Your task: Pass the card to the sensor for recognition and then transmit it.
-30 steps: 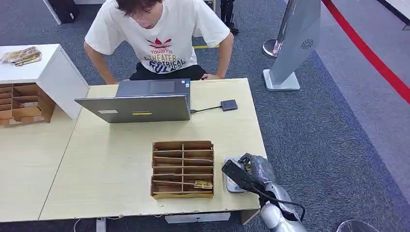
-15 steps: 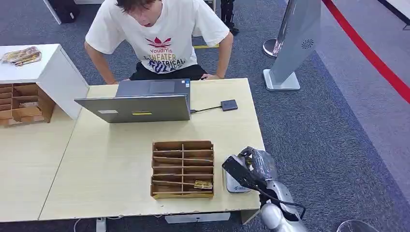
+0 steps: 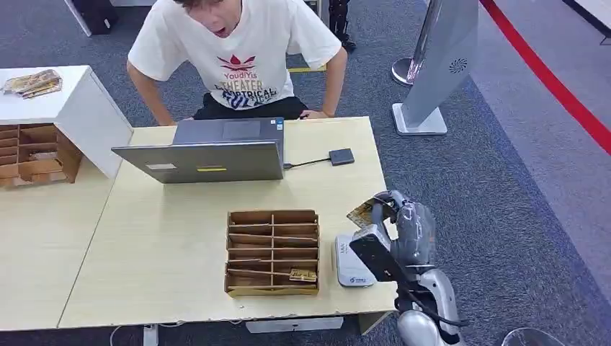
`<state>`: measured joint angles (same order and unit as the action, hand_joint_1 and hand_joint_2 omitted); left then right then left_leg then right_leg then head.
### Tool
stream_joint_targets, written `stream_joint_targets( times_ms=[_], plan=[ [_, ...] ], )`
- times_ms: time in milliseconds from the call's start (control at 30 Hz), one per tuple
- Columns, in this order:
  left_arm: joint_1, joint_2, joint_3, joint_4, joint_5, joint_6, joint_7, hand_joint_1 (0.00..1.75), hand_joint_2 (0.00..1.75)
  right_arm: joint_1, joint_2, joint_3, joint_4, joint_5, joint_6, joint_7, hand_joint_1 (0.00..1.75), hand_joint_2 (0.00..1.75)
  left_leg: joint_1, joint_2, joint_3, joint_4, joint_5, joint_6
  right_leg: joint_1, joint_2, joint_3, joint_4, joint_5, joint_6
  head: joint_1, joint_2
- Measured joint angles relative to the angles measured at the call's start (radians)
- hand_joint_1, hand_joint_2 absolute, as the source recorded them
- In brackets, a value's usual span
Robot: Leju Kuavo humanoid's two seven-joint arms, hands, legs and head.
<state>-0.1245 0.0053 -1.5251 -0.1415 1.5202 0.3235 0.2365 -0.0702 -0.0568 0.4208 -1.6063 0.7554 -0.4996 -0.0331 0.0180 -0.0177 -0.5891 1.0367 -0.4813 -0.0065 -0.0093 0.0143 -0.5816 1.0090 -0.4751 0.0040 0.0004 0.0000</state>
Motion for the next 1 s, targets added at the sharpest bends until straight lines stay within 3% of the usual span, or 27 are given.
stream_joint_targets(
  times_ms=[167,367,567,1000],
  plan=[
    [0.0,0.0,-0.001,0.0,0.0,0.001,0.0,0.0,1.75,0.007,0.005,-0.002,-0.067,-0.023,-0.012,-0.021,1.75,1.75,0.0,0.0,0.0,0.0,0.0,0.0,0.0,0.0,0.0,0.0,0.0,0.0,0.0,0.0],
    [-0.005,0.0,-0.007,0.0,-0.025,-0.005,0.0,0.0,1.75,-0.094,0.012,0.049,-0.053,-0.03,0.074,-0.027,1.75,1.75,0.0,0.001,0.0,0.0,0.001,-0.001,0.0,0.001,0.0,0.0,0.0,0.0,0.0,0.0],
    [-0.005,0.0,-0.01,0.0,-0.09,-0.012,0.01,0.0,1.75,-0.216,0.029,0.09,0.02,-0.023,0.103,-0.018,1.75,1.75,0.0,0.001,0.0,0.0,0.002,-0.001,0.0,0.001,0.0,0.001,0.001,-0.001,0.0,0.0],
    [-0.032,0.0,-0.011,0.0,-0.212,-0.026,0.051,0.0,1.75,-0.482,0.104,0.122,0.21,0.065,0.114,0.065,1.75,1.75,0.0,0.001,0.0,0.0,0.002,-0.002,0.0,0.001,0.0,0.001,0.001,-0.001,0.0,0.0]
  ],
)
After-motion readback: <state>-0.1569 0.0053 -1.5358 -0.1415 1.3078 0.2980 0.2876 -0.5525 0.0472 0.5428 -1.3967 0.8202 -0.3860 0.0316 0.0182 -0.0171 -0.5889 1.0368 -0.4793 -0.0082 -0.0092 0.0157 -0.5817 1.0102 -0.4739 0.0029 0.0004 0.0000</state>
